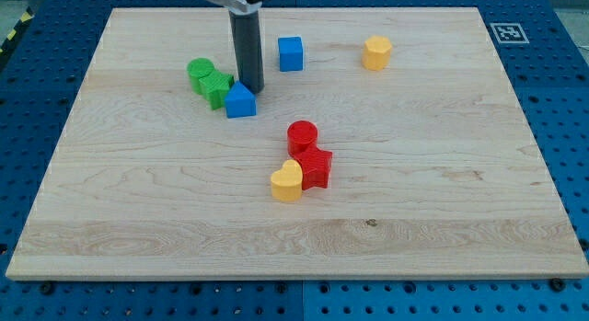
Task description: Push the blue cube to the line of blocks
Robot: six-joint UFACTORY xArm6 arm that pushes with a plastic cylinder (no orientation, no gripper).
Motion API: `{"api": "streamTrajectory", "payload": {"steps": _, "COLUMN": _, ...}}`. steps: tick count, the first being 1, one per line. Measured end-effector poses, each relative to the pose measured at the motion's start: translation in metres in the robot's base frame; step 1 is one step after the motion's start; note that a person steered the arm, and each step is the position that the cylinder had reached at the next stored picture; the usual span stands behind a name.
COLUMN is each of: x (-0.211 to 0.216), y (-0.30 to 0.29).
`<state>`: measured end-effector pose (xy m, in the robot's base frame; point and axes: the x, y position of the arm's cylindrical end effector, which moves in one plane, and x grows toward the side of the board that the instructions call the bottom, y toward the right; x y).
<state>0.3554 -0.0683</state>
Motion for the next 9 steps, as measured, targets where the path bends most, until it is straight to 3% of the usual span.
{"api": "streamTrajectory", "payload": {"steps": 1, "x": -0.018, "y": 0.013}}
{"api": "streamTrajectory", "payload": {"steps": 3, "x": -0.004, "y": 0.092}}
{"api": "streamTrajectory", "payload": {"steps": 7, "x": -0.11, "y": 0.062}}
{"api": "streamTrajectory", "payload": {"steps": 9, "x": -0.097, "y": 0.053}}
